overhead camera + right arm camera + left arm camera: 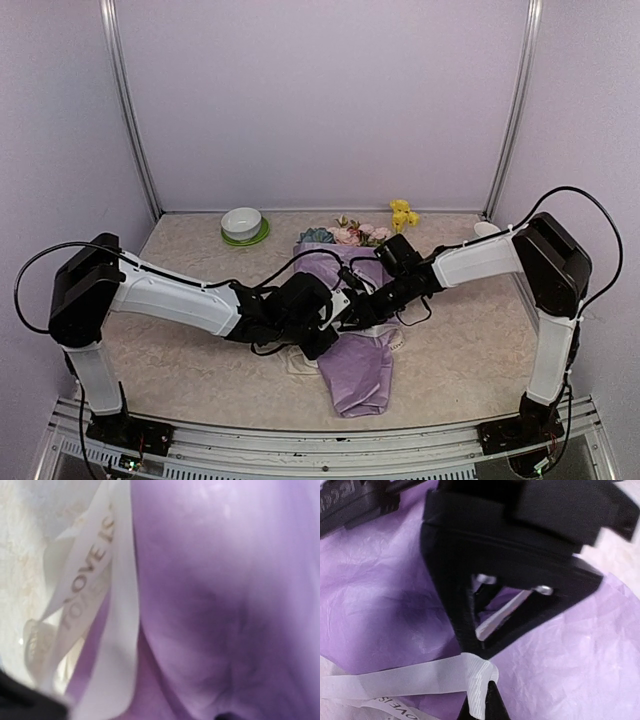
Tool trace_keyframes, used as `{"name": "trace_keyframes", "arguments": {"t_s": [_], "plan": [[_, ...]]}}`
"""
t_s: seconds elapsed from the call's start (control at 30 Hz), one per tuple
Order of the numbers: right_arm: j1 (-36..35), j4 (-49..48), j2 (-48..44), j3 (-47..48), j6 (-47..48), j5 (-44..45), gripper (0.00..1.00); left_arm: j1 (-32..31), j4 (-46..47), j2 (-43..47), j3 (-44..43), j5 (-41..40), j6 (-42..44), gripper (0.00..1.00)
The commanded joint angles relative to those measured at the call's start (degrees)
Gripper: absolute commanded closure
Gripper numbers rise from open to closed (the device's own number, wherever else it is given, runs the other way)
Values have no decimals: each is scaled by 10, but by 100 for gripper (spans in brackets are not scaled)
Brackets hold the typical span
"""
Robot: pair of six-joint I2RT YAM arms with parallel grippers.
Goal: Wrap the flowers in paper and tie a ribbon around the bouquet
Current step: Cross the ribbon over the folded bouquet.
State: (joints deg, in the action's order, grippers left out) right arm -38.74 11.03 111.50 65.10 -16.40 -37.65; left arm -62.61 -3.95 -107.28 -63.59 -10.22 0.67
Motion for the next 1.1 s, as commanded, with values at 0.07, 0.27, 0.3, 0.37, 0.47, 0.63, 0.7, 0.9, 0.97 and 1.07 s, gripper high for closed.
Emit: {"name": "trace_keyframes", "arguments": {"t_s": [0.07,0.27,0.3,0.37,0.47,0.63,0.7,0.9,0.97,1.07], "plan": [[28,-6,-30,-50,-9,-63,54,-17,-44,54,39,48,32,100],[52,-29,-18,-62,-30,-99,53,-31,-74,59,0,107,46,100],[51,-36,-17,-64,-34,-108,53,-36,-81,61,-17,121,52,100],[52,-47,-19,-69,-43,-113,53,-49,-96,68,-49,180,78,100],[53,-50,-27,-72,-47,-108,53,-65,-105,79,-100,271,107,100],[55,-50,-25,-75,-49,-103,53,-85,-109,83,-151,332,128,100],[55,-50,-21,-76,-50,-101,54,-81,-84,99,-145,336,121,100],[55,-48,-16,-80,-50,-93,54,12,9,116,-74,187,14,100],[55,-47,-16,-80,-50,-91,54,44,-7,89,-86,118,-18,100],[55,-46,-16,-80,-51,-86,54,49,-14,50,-94,57,-18,100]]}}
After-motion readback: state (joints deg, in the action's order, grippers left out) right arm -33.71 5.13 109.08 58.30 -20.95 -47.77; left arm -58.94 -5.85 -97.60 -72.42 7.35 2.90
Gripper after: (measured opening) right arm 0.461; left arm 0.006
